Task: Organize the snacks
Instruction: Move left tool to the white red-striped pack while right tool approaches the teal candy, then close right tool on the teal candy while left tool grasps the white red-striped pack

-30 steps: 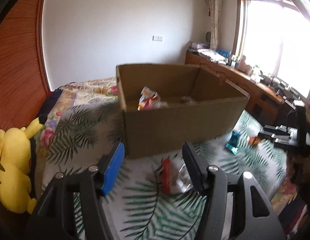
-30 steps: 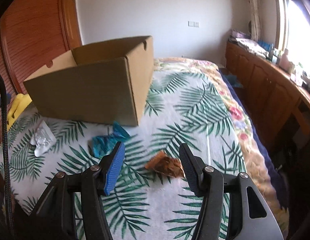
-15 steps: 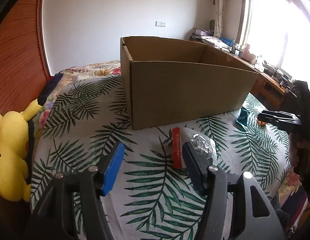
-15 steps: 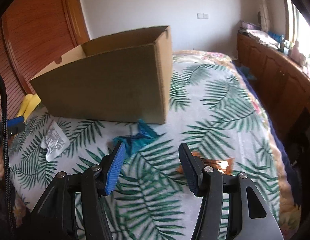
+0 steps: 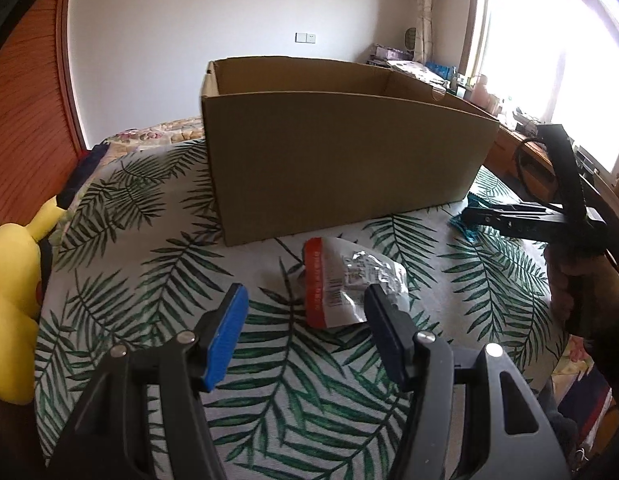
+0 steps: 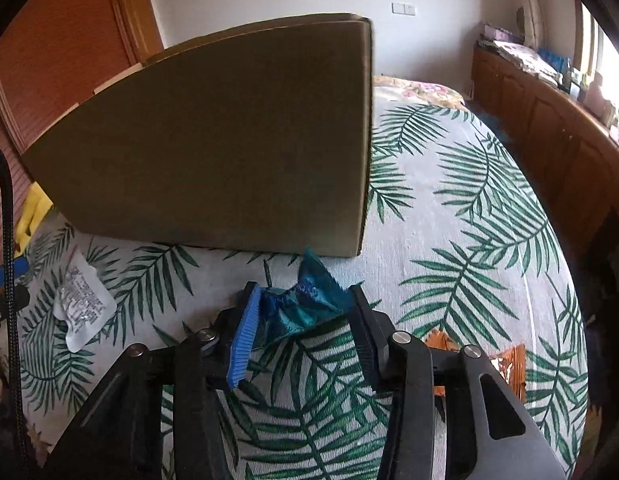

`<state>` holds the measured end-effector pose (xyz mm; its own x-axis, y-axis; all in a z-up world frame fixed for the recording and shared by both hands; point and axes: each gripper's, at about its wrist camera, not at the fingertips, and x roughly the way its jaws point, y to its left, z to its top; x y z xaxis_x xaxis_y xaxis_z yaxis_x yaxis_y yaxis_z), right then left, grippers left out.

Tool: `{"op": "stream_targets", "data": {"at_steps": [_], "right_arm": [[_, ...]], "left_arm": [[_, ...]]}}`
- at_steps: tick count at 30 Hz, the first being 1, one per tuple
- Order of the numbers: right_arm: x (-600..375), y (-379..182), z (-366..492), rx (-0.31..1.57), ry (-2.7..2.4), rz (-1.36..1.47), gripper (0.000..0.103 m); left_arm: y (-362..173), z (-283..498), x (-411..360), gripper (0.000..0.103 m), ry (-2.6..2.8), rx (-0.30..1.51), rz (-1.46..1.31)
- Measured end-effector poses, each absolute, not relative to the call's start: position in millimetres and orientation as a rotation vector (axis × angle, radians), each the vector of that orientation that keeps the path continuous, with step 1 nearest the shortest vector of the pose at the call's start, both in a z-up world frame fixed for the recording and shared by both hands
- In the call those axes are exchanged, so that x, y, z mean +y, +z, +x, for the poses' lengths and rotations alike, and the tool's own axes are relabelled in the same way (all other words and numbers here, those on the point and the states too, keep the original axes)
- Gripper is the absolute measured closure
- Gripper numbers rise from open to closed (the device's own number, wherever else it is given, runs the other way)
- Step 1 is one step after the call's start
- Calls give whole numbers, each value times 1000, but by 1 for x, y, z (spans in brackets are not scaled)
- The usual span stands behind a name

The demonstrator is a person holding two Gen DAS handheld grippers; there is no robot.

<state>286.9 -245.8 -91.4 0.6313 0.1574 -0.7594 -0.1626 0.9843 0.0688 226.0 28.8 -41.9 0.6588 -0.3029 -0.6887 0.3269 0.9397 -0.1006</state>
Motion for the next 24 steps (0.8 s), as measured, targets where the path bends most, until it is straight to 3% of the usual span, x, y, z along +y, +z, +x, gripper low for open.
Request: {"op": "stream_targets", "data": {"at_steps": [5, 24], "right_arm": [[-240, -91, 287, 882, 203, -34, 75], [-256, -93, 236, 841, 252, -35, 77]], "left_arm": [[-43, 225, 19, 43, -377, 772, 38], [-61, 255, -26, 41, -408, 868, 128]]}}
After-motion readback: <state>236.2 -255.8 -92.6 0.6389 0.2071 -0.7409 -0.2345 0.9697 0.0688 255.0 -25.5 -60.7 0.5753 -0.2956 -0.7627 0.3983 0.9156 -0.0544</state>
